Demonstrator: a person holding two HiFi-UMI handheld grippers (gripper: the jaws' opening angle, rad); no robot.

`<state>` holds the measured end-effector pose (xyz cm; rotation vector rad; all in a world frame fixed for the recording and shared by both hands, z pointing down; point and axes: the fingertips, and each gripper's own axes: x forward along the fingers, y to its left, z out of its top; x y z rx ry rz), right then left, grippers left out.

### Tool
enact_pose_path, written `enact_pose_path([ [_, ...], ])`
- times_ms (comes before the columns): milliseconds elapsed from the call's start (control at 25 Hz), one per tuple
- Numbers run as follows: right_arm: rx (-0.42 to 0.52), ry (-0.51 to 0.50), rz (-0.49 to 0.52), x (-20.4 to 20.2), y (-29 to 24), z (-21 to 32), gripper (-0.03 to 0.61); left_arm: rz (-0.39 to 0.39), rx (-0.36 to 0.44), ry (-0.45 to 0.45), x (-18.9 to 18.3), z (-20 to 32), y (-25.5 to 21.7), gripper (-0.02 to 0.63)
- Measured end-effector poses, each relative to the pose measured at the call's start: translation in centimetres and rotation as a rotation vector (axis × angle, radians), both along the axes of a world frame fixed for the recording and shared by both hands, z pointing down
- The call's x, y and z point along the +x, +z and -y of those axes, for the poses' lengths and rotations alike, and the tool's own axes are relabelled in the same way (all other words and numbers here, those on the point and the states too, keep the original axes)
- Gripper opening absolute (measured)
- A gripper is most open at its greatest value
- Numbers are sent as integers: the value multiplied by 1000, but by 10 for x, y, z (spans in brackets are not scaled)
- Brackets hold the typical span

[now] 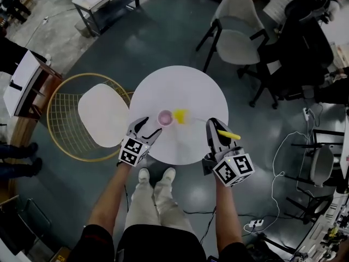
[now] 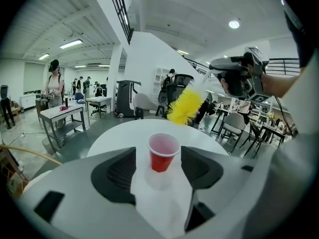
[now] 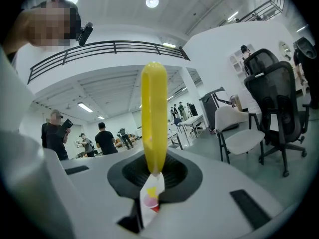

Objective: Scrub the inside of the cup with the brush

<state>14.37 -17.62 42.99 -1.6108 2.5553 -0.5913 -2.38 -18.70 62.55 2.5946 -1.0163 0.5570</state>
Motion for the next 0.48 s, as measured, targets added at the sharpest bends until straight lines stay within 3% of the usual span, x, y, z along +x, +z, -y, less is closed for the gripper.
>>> enact_pose_path([
  [240,-11,-27,-23,-7,-9,-12,44,-1,49,18,2,-5,-46,194],
  [480,10,-48,-38,-4,-37,-10,44,19,168,17,10,1,-114,91],
])
